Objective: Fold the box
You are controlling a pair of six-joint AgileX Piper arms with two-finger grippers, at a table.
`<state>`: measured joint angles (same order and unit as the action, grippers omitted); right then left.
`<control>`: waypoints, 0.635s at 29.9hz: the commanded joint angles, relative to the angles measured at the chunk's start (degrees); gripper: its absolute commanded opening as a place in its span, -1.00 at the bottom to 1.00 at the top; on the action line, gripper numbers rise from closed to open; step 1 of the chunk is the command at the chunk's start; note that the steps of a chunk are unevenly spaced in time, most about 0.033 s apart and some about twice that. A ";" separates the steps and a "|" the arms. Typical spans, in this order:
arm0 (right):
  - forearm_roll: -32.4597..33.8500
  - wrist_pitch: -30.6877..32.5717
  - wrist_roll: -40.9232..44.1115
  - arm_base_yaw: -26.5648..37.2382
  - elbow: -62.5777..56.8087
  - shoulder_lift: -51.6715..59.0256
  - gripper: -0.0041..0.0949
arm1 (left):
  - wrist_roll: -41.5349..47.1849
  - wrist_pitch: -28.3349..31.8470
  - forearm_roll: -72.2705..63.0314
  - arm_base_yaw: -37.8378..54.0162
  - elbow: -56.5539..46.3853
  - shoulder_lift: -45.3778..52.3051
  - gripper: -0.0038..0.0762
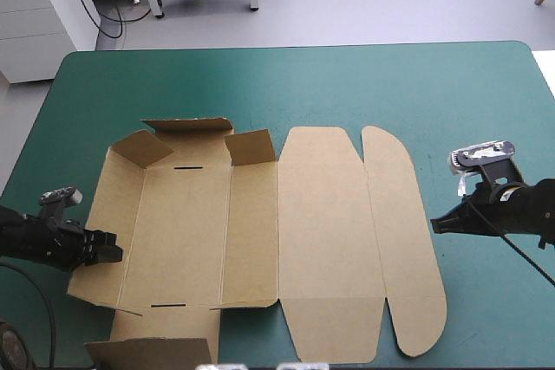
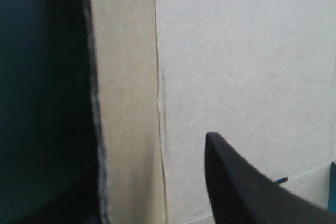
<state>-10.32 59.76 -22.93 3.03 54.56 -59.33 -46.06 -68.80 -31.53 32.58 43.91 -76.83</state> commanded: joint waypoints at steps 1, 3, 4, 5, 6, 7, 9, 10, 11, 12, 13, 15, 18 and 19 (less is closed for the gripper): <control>-0.57 -2.12 -0.09 0.18 1.37 0.91 -0.96 | 1.31 -4.62 1.03 -3.37 1.08 1.50 -0.58; -0.57 -2.12 -0.09 0.18 1.37 0.91 -0.96 | 1.31 -4.62 3.65 -5.91 1.08 1.50 -0.83; -0.57 -2.12 -0.09 0.18 1.37 0.91 -0.96 | 1.60 -4.62 4.47 -6.94 1.08 1.50 -0.92; -0.57 -2.12 -0.09 0.18 1.37 0.91 -0.96 | 2.23 -4.62 5.00 -7.69 1.19 1.50 -0.92; -0.57 -2.12 -0.09 0.18 1.37 0.91 -0.96 | 2.35 -4.62 5.14 -8.09 1.20 1.50 -0.92; -0.57 -2.12 -0.09 0.18 1.37 0.91 -0.96 | 2.36 -4.62 5.01 -8.25 1.46 1.50 -0.92; -0.57 -2.12 -0.09 0.18 1.37 0.91 -0.96 | 2.79 -4.62 4.75 -8.25 1.88 1.50 -0.92; -0.57 -2.12 -0.09 0.18 1.37 0.91 -0.96 | 3.14 -4.62 4.86 -8.25 2.10 1.50 -0.92; -0.57 -2.12 -0.09 0.18 1.37 0.91 -0.96 | 3.14 -4.62 4.86 -8.25 2.35 1.50 -0.92; -0.65 -2.02 -0.06 0.18 1.37 0.91 -0.96 | 3.14 -4.62 4.86 -8.25 2.51 1.50 -0.92; -0.65 -2.02 -0.06 0.18 1.37 0.91 -0.96 | 3.14 -4.62 4.75 -8.25 2.56 1.50 -0.92; -0.65 -2.02 -0.06 0.18 1.37 0.91 -0.96 | 3.26 -4.62 4.68 -8.25 2.56 1.50 -0.92; -0.65 -1.91 -0.06 0.18 1.37 0.91 -0.96 | 4.65 -3.97 4.69 -8.25 2.77 1.50 -0.92; -0.65 -1.91 -0.06 0.18 1.37 0.91 -0.96 | 5.07 -3.81 4.84 -8.25 2.96 1.50 -0.92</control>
<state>-10.32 59.76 -22.93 3.03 54.56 -59.33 -42.16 -68.78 -25.18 24.85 44.99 -76.83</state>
